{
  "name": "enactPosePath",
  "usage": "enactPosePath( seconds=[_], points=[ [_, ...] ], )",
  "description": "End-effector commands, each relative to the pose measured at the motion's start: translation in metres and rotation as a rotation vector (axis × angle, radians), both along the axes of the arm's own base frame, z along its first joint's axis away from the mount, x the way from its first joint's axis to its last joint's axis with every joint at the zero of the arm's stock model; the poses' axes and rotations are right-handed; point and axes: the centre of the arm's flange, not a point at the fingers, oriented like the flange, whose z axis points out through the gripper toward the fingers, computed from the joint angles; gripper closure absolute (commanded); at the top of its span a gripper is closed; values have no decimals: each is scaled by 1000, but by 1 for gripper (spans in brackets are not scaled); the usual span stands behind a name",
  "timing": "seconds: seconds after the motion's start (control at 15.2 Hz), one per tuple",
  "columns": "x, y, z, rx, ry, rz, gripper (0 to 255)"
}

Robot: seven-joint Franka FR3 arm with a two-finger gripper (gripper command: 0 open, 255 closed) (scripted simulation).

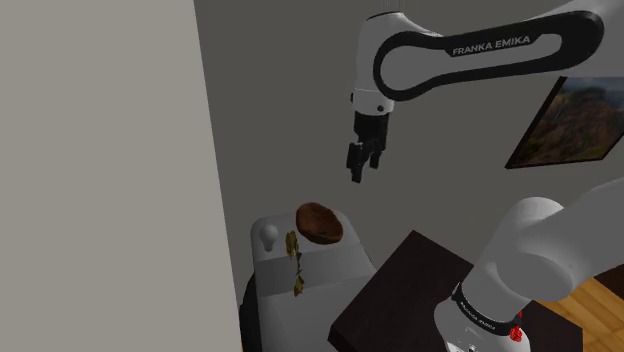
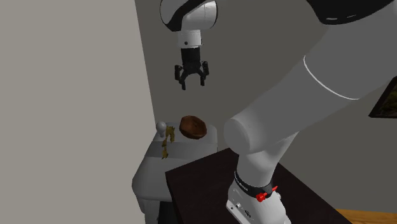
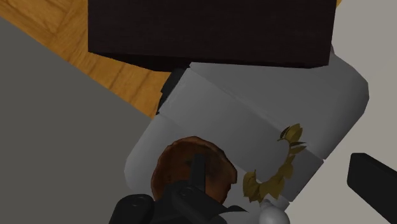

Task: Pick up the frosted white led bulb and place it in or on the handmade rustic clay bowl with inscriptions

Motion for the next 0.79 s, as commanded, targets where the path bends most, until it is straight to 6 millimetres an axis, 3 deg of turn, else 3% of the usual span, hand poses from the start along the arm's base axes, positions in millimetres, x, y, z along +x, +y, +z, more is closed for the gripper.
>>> enactPosePath(
  seconds=[0.0, 0.73],
  points=[
    [20, 7, -19, -3, 4, 11, 0],
    [120, 55, -120, -20, 35, 69, 0]
  ],
)
